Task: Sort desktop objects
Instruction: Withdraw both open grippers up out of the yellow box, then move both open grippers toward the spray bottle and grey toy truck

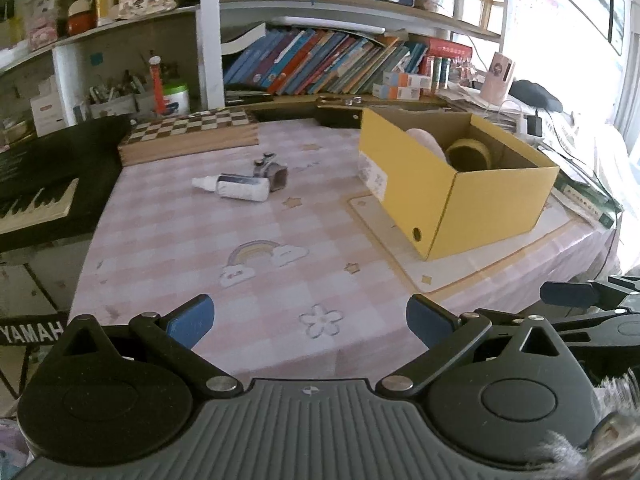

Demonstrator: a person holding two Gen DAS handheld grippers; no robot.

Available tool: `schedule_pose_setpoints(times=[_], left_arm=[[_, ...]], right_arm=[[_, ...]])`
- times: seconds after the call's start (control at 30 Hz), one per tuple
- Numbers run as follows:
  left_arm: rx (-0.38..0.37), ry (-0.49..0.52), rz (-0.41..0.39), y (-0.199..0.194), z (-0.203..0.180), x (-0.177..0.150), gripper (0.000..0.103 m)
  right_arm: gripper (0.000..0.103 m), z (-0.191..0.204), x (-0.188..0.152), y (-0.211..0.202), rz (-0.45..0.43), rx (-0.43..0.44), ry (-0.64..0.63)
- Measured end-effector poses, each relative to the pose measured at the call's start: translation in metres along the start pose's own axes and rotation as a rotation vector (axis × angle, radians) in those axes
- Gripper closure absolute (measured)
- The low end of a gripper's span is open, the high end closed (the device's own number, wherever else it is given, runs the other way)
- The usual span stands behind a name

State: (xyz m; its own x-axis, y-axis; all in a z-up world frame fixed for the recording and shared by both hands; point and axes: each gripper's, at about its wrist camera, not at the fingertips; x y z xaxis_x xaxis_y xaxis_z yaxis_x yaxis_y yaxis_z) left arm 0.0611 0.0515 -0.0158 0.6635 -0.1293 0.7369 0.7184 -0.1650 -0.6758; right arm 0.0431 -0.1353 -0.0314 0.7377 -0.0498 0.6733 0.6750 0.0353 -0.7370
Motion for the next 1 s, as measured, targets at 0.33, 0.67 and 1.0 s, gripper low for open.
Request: schedule_pose_setpoints(times=[0.33,0.67,1.0], left_arm=[[0.051,-0.050,-0.021,-0.015,0.045,-0.010,0.000],[0.090,-0.110,-0.051,-0.023,0.072,-0.008,0.000],[0.094,-0.142,-0.043,-0.005,0.077,0.002,0.000]], right_arm=[[0.018,0.047,0.003,0.002,-0.018,0.045,-0.060],[0.018,0.081,0.015,0.006,-0.031,0.084,-0.139],[0.018,0.086,0.031,0.023,-0.023,0.097,-0.174]])
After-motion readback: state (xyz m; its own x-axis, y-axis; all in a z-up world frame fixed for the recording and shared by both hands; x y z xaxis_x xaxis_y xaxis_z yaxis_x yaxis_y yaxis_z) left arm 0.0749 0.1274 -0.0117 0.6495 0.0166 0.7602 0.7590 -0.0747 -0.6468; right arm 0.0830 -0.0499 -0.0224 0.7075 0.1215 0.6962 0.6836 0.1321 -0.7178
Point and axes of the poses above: each gripper's, at about its wrist camera, not at the fingertips, and y roughly the way its jaws point, z to its left, x to its top, and after that the axes turned 4 degrees about z, right-handed
